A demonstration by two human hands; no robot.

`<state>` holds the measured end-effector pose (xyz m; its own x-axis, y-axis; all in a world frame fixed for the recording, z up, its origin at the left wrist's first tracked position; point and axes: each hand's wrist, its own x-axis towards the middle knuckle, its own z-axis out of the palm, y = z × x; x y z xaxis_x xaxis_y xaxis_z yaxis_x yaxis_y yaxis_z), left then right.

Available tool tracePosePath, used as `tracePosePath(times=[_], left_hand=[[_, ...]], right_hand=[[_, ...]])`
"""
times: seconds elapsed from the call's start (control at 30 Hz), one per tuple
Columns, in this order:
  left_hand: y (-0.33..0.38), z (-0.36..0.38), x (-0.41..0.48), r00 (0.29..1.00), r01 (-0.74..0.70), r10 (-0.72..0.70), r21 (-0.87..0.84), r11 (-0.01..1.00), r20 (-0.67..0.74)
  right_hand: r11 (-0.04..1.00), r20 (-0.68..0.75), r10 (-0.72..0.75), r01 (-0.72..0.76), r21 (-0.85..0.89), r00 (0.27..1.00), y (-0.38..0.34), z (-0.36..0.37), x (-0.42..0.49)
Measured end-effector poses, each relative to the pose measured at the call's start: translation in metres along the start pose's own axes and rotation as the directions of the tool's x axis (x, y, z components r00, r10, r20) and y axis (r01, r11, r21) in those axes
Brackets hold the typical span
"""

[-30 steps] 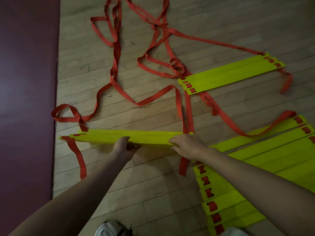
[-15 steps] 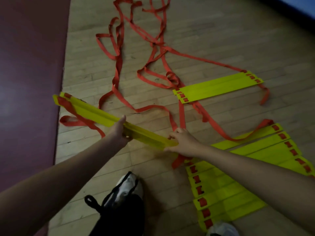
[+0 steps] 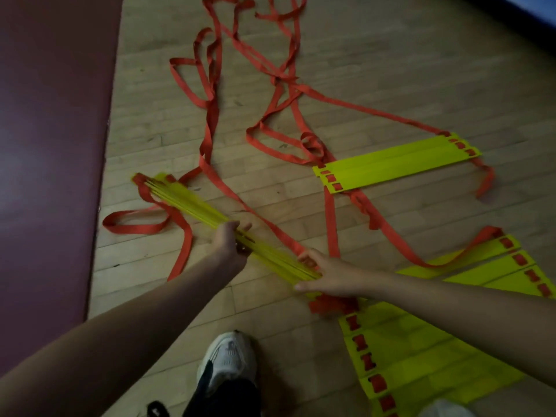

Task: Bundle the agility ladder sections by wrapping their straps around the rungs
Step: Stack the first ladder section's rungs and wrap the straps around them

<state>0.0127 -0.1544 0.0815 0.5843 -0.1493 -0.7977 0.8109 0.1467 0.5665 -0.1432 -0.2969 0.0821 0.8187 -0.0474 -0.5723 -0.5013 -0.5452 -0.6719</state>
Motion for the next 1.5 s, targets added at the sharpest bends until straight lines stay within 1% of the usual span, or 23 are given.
tracePosePath(times=[0.1,0.2,0.33,0.47,0.57,0.63,0.67,0.73,0.8,0.9,0.97,1.03,1.07,1.1,1.13,1.17,1.2,1.23,1.27,1.37,1.4,1.43,1.5], left_hand=[[-0.015,0.004,0.016,0.995,0.039,-0.027,-0.123,0.992,0.100],[-0.032,0.003,0.030,0.980,0.116,-0.073,-0.237,0.964,0.184],[-0.055,0.000,0.040,0.964,0.156,-0.079,-0.296,0.942,0.256],[-0.059,-0.002,0.038,0.954,0.135,-0.025,-0.354,0.926,0.298],[-0.059,-0.001,0.035,0.961,0.112,-0.004,-0.378,0.919,0.277],[-0.060,0.000,0.036,0.971,0.090,0.007,-0.389,0.917,0.240],[-0.061,0.001,0.038,0.975,0.081,0.008,-0.388,0.918,0.222],[-0.061,0.001,0.041,0.979,0.072,0.008,-0.387,0.919,0.202],[-0.060,0.000,0.037,0.976,0.076,0.016,-0.410,0.909,0.217],[-0.062,0.005,0.029,0.958,0.123,0.004,-0.421,0.899,0.288],[-0.067,0.010,0.027,0.957,0.148,-0.032,-0.392,0.908,0.287],[-0.068,0.011,0.028,0.967,0.134,-0.035,-0.388,0.912,0.253],[-0.066,0.010,0.031,0.971,0.122,-0.029,-0.388,0.914,0.236],[-0.063,0.007,0.034,0.975,0.111,-0.025,-0.382,0.917,0.222],[-0.060,0.004,0.038,0.977,0.097,-0.018,-0.370,0.924,0.211],[-0.056,0.001,0.040,0.978,0.084,-0.009,-0.358,0.930,0.208],[-0.052,0.000,0.040,0.978,0.069,0.005,-0.345,0.936,0.210],[-0.048,0.000,0.039,0.976,0.055,0.020,-0.336,0.940,0.216],[-0.044,0.000,0.039,0.975,0.039,0.036,-0.332,0.942,0.218],[-0.033,0.004,0.040,0.967,-0.002,0.088,-0.339,0.941,0.240],[-0.030,0.005,0.041,0.963,-0.009,0.100,-0.341,0.940,0.250],[-0.029,0.006,0.043,0.958,-0.010,0.108,-0.347,0.938,0.265],[-0.029,0.007,0.045,0.946,-0.005,0.119,-0.352,0.936,0.303]], right_hand=[[0.989,0.029,0.036,-0.039,0.140,0.999,0.016,0.003,0.017],[0.955,-0.027,0.087,-0.076,0.288,0.996,0.032,0.006,0.030],[0.967,-0.105,0.109,-0.082,0.241,0.988,0.049,0.008,0.037],[0.954,-0.187,0.116,-0.057,0.295,0.975,0.043,0.011,0.039],[0.986,-0.252,0.026,0.016,0.163,0.967,0.030,0.013,0.033],[0.992,-0.204,-0.027,0.051,0.111,0.979,0.022,0.019,0.027],[0.997,-0.173,-0.045,0.054,0.051,0.984,0.020,0.022,0.025],[0.985,-0.135,-0.089,0.067,-0.158,0.987,0.023,0.027,0.024],[0.956,-0.157,-0.125,0.076,-0.284,0.980,0.026,0.028,0.025],[0.952,-0.210,-0.142,0.075,-0.296,0.967,0.023,0.024,0.023],[0.976,-0.182,-0.099,0.060,-0.210,0.978,0.015,0.021,0.024],[1.000,-0.159,-0.016,0.019,0.016,0.987,0.009,0.013,0.027],[0.992,-0.196,0.041,-0.016,0.129,0.980,0.009,0.008,0.028],[0.985,-0.263,0.094,-0.052,0.164,0.960,0.013,0.002,0.030],[0.990,-0.332,0.132,-0.106,0.095,0.934,0.018,-0.004,0.030],[0.981,-0.369,0.171,-0.191,-0.019,0.914,0.025,-0.009,0.028],[0.953,-0.367,0.218,-0.279,-0.120,0.904,0.033,-0.014,0.026],[0.921,-0.338,0.279,-0.351,-0.172,0.899,0.038,-0.017,0.023],[0.900,-0.282,0.352,-0.405,-0.161,0.893,0.042,-0.020,0.019],[0.845,-0.074,0.530,-0.533,-0.035,0.845,0.039,-0.018,0.006],[0.829,-0.003,0.558,-0.558,0.040,0.830,0.038,-0.015,0.003],[0.808,0.070,0.565,-0.568,0.158,0.822,0.039,-0.012,0.001],[0.722,0.214,0.528,-0.567,0.397,0.822,0.042,-0.009,-0.003]])
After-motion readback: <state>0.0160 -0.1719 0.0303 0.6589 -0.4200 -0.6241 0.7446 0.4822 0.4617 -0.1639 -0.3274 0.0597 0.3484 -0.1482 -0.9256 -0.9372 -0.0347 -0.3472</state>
